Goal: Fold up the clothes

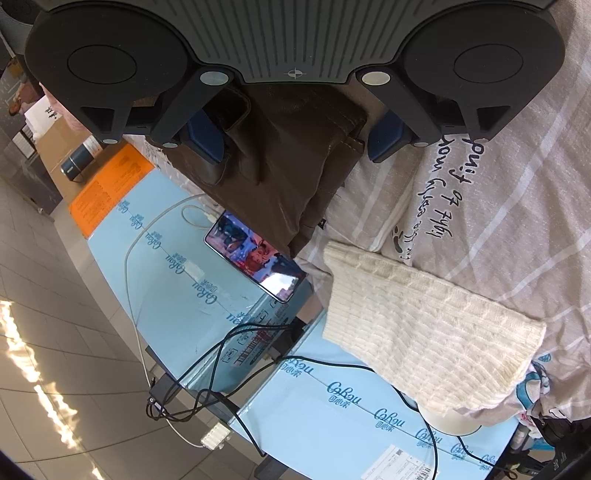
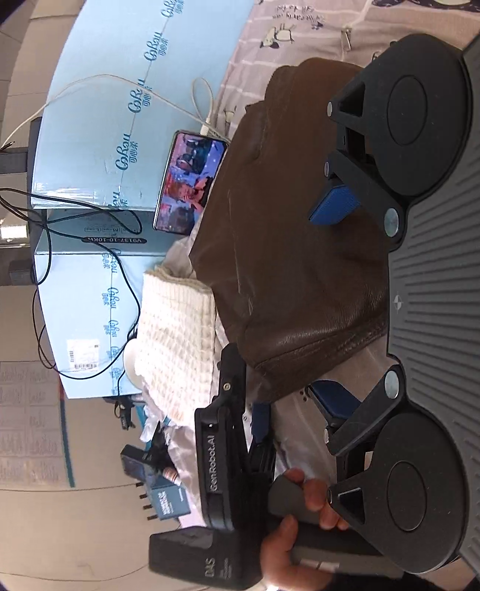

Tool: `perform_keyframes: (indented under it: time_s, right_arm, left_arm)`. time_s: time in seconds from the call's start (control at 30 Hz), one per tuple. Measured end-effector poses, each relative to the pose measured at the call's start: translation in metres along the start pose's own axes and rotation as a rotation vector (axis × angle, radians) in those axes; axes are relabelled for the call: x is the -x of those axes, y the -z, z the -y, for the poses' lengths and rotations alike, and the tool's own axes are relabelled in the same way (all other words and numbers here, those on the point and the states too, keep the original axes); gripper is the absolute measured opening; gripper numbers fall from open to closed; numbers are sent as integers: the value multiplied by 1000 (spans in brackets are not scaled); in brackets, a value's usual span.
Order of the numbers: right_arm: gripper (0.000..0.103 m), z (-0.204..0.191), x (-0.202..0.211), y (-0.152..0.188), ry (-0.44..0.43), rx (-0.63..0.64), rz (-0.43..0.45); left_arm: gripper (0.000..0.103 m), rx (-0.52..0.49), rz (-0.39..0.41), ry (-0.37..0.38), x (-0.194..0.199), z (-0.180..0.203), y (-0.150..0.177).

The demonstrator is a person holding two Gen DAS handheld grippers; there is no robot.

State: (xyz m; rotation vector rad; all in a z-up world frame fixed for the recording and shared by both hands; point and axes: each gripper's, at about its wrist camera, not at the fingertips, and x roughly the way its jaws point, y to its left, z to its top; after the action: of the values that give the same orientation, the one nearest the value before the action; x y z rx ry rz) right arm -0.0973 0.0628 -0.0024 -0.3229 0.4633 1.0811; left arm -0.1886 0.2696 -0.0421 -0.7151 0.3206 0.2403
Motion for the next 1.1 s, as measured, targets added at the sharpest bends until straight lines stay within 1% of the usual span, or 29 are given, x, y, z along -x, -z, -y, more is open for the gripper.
perform_keyframes:
  time_s: [0.07, 0.2, 0.27, 0.3, 0.33, 0.37, 0.4, 0.43, 0.47, 0.5, 0.53, 0.57, 0.6, 0.63, 0.67, 0.7, 0.77, 0.8, 0.87, 0.97, 1.03, 1.1]
  right_arm:
    - [91, 0, -5, 2, 66, 10, 1]
    - [87, 5, -10, 1, 112, -64, 0]
    - [80, 0, -18, 1, 145, -56, -7]
    - [70, -5, -21, 3, 145, -32, -9]
    - [56, -10, -22, 4, 139, -4, -9]
    - [48, -15, -23, 5, 120, 22, -2]
    - [30, -17, -22, 5, 102, 34, 7]
    - [20, -16, -19, 4, 94, 24, 19]
    - [17, -13, -16, 3, 91, 4, 34]
    - [11, -8, -10, 2, 96, -24, 60]
    - [9, -3, -2, 1, 107, -59, 92]
    - [9, 2, 6, 0, 118, -93, 124]
    - [8, 8, 16, 0, 127, -129, 159]
    - [7, 14, 27, 0, 135, -165, 197]
    - [7, 20, 36, 0, 140, -198, 232]
    - [7, 28, 47, 2, 139, -238, 271]
    - [7, 46, 70, 6, 131, -330, 353]
    - [7, 56, 81, 10, 128, -382, 388]
    - [7, 76, 100, 18, 125, -490, 449]
    - [7, 102, 131, 40, 143, -629, 554]
    - [7, 114, 149, 54, 201, -678, 613]
    - [7, 126, 164, 71, 273, -733, 647]
  left_arm:
    - [87, -2, -4, 8, 0, 0, 0]
    - [87, -1, -9, 17, -1, -1, 0]
    - [87, 1, -11, 19, -1, -2, -1]
    - [87, 1, -11, 18, -1, -2, -1]
    - [87, 1, -10, 19, -1, -2, 0]
    - [87, 1, -9, 20, 0, -2, 0]
    - [87, 1, -8, 20, 0, -2, 0]
    - [87, 0, -7, 20, 0, -2, 0]
    - [86, 0, -6, 18, 0, -2, 0]
    - [82, 0, -6, 12, 0, -2, 0]
    - [79, 1, -6, 7, 0, -2, 0]
    - [74, 2, -6, 4, 0, -3, 0]
    - [67, 4, -7, 0, 0, -3, 0]
    - [62, 6, -8, -4, 0, -4, 0]
    - [55, 6, -13, -6, 0, -4, 0]
    - [50, 5, -23, -5, -1, -3, 1]
    - [45, 3, -45, -1, -3, -2, 2]
    - [43, 2, -59, 7, -3, -1, 3]
    - [42, -15, -82, 26, -1, 3, 8]
    - [41, -57, -113, 46, 0, 11, 12]
    - [41, -87, -134, 57, 1, 17, 13]
    - [41, -116, -154, 68, 1, 22, 15]
